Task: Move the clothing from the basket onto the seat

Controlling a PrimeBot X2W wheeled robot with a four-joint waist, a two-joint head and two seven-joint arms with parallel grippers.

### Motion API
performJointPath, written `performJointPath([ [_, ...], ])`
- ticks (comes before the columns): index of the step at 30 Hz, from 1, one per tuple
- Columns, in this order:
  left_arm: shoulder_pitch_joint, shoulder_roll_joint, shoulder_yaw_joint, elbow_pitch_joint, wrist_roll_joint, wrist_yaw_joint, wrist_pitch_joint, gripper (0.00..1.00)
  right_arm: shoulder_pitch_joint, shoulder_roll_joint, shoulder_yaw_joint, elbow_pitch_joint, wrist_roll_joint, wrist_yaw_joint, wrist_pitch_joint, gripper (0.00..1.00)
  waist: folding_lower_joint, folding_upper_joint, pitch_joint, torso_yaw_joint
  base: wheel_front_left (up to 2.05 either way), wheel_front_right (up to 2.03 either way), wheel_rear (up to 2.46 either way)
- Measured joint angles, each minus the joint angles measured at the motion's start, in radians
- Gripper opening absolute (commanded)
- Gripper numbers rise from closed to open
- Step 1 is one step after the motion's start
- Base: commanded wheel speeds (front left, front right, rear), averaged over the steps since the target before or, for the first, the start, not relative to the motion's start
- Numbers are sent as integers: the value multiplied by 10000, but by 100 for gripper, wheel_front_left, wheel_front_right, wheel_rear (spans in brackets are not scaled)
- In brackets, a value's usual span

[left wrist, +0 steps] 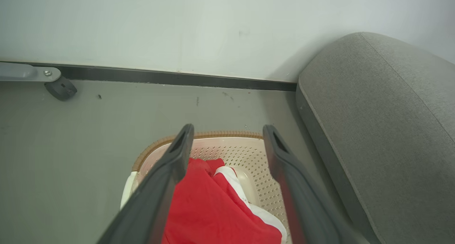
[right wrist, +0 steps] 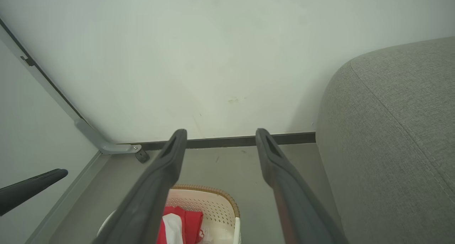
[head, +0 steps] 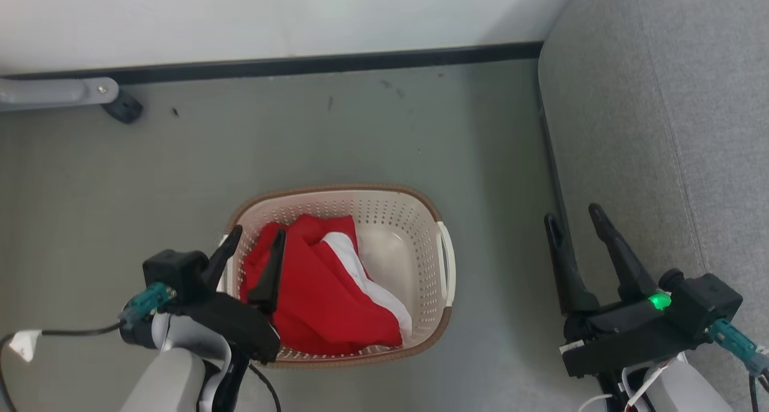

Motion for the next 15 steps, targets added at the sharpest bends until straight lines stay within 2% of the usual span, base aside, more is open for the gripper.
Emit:
performJointPath([
  [15, -1616, -48, -27, 1898, -205, -90, 1168, 100, -557, 408, -96, -523, -303, -35, -31, 100, 0, 1, 1585, -695, 0, 0, 0],
])
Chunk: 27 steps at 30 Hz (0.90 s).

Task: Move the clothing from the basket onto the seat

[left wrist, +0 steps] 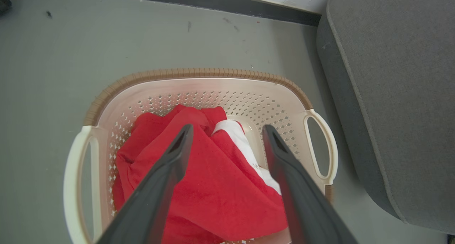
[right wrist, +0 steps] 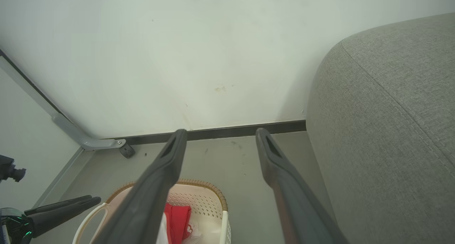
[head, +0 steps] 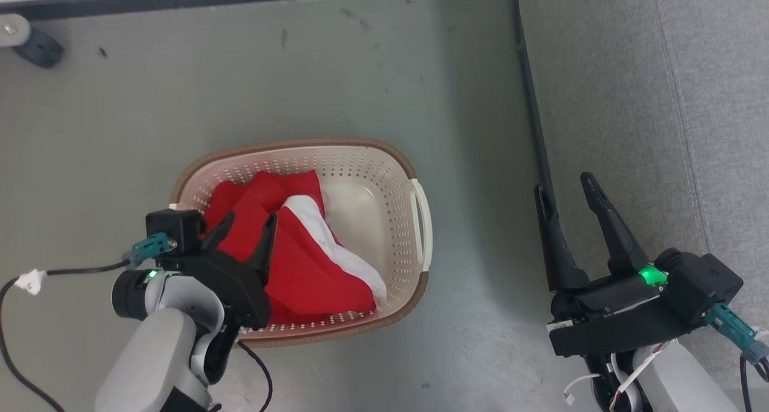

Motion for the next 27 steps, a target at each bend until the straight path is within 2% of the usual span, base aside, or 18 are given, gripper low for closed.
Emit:
performJointPath([
  [10, -731, -232, -119, 1287, -94, 19, 976, 100, -154, 439, 25, -36, -127, 84, -15, 100, -1, -1, 855, -447, 0, 0, 0],
  [14, -1239, -309, 61, 1847, -391, 209, 1315, 100, -263, 537, 17, -44, -144, 94, -40, 100, -1, -1, 1168, -656, 0, 0, 0],
  [19, -1547, -443, 113, 2495, -433, 696, 1701, 100, -288, 734, 33, 23, -207, 180, -42, 100, -1, -1, 1393, -859, 0, 0, 0],
  [24, -1806, -514, 159, 2909, -493, 826, 2027, 100, -288, 882, 113, 38, -221, 213, -40, 100, -1, -1, 1601, -1029, 0, 0, 0],
  [27, -2032, -570, 211, 3196, -502, 1055, 2201, 100, -289, 951, 150, 42, -293, 268, -40, 100, -1, -1, 1747, -1124, 0, 0, 0],
])
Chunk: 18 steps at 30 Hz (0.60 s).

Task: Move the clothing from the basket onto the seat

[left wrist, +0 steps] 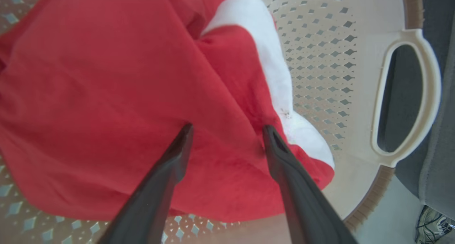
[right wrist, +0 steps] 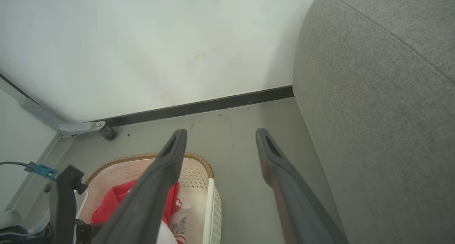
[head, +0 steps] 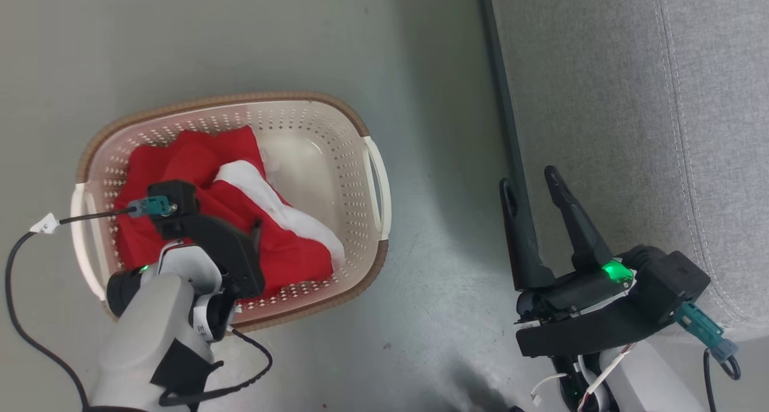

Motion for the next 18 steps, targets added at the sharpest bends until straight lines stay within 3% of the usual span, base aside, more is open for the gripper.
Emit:
performJointPath([
  [6, -295, 184, 263, 583, -27, 451, 211, 100, 0, 146, 96, 21, -21, 90, -2, 100, 0, 0, 296, -207, 0, 0, 0],
  [18, -1055, 178, 853, 1012, -395, 646, -408, 100, -2, 305, 98, 176, -228, 174, -2, 100, 0, -1, 637, -502, 0, 0, 0],
])
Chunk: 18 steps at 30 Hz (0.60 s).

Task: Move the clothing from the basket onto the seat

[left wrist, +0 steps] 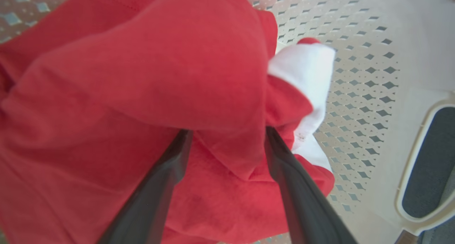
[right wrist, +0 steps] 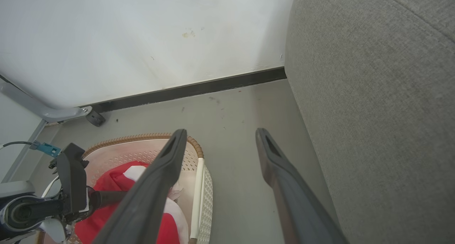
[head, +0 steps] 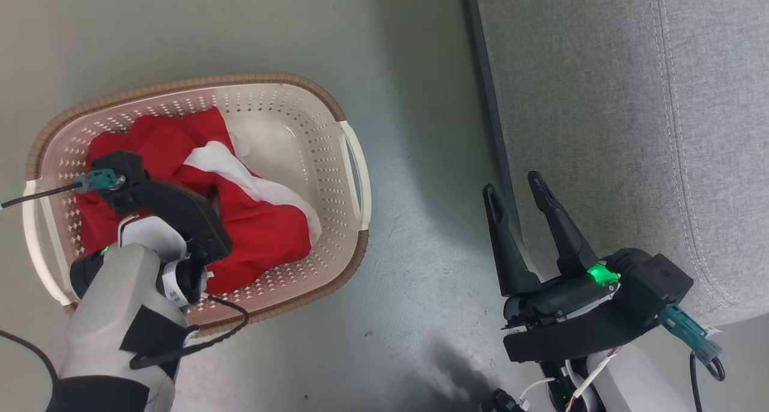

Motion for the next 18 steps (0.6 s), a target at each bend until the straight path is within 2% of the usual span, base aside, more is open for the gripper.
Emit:
performJointPath([
  [5, -159, 96, 65, 336, -54, 88, -82, 100, 3, 36, -6, 31, -44, 46, 0, 100, 0, 0, 44, -49, 0, 0, 0],
  [6, -174, 125, 90, 399, -54, 96, -86, 82, 3, 44, -15, 40, -44, 69, 0, 100, 0, 0, 50, -60, 0, 0, 0],
  [7, -201, 138, 127, 466, -58, 123, -90, 0, 3, 46, -33, 46, -44, 86, 0, 100, 0, 0, 56, -71, 0, 0, 0],
  [12, -260, 144, 192, 608, -98, 138, -245, 0, 1, 75, -117, 117, -59, 86, 0, 100, 0, 0, 64, -93, 0, 0, 0],
  [18, -260, 92, 130, 771, -107, -297, -441, 0, -76, 123, -284, 280, -59, 113, 0, 100, 0, 0, -109, -8, 0, 0, 0],
])
